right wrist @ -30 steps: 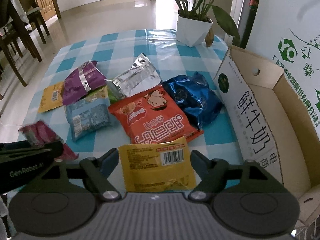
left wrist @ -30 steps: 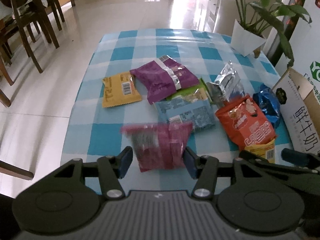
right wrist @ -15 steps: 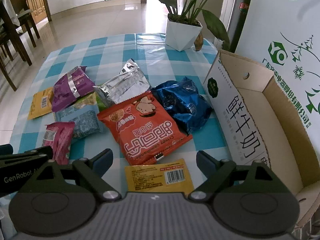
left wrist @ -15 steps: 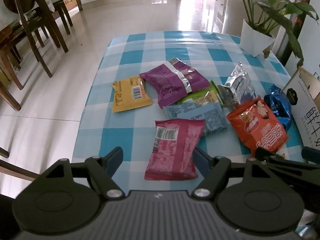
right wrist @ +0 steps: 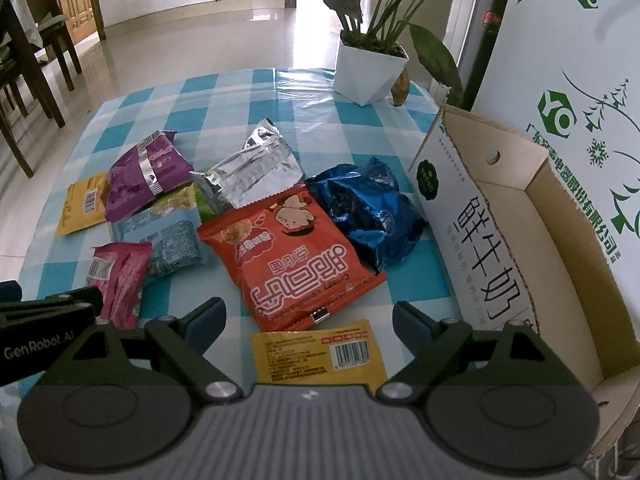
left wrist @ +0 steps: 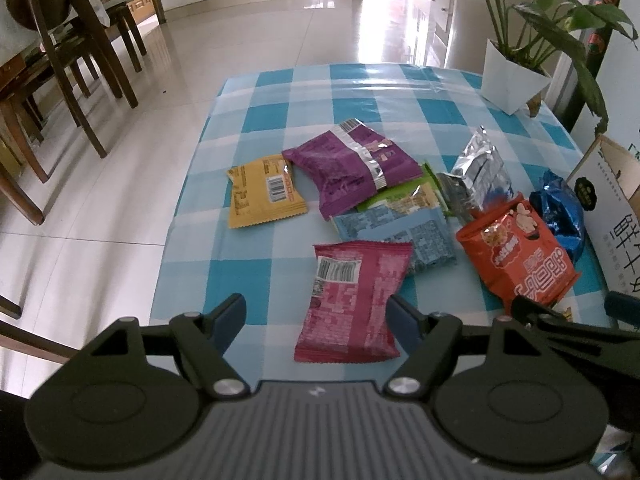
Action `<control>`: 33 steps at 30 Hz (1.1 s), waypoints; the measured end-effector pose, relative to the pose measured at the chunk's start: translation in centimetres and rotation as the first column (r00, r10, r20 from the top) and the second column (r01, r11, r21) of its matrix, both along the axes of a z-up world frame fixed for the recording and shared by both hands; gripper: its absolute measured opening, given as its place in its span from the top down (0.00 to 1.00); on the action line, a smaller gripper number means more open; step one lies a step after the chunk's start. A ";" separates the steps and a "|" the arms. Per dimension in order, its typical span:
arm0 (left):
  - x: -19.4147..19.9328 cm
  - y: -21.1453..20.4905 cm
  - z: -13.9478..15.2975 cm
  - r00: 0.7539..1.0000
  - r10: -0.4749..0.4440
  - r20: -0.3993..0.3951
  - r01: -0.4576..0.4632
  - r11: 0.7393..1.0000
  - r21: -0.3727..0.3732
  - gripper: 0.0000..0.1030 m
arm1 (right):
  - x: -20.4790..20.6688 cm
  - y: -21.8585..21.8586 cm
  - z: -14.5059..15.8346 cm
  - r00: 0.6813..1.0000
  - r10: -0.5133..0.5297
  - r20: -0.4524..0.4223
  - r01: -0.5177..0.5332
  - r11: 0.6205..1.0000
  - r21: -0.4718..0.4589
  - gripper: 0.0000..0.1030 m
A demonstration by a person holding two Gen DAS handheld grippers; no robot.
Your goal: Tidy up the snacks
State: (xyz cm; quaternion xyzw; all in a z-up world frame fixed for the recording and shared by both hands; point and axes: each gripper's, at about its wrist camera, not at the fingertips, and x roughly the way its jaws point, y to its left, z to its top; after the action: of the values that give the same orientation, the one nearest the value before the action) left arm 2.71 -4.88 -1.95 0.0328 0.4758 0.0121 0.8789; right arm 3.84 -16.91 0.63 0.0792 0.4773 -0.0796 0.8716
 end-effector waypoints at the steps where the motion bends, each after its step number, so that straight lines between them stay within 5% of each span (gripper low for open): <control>1: 0.0 0.0 0.0 1.000 0.000 0.000 0.000 1.000 -0.001 0.26 | 0.0 0.0 0.0 1.000 0.000 -0.001 0.000 1.000 0.000 0.10; 33: -0.3 0.2 0.5 0.998 -0.066 -0.010 0.066 0.997 -0.033 0.21 | -0.6 -1.1 -0.1 1.000 0.014 -0.006 -0.013 0.999 0.044 0.10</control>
State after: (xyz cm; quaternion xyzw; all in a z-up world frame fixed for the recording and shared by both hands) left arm 2.41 -4.64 -1.48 0.0341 0.4793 -0.0249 0.8766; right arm 3.23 -18.02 0.49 0.0951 0.4820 -0.0633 0.8687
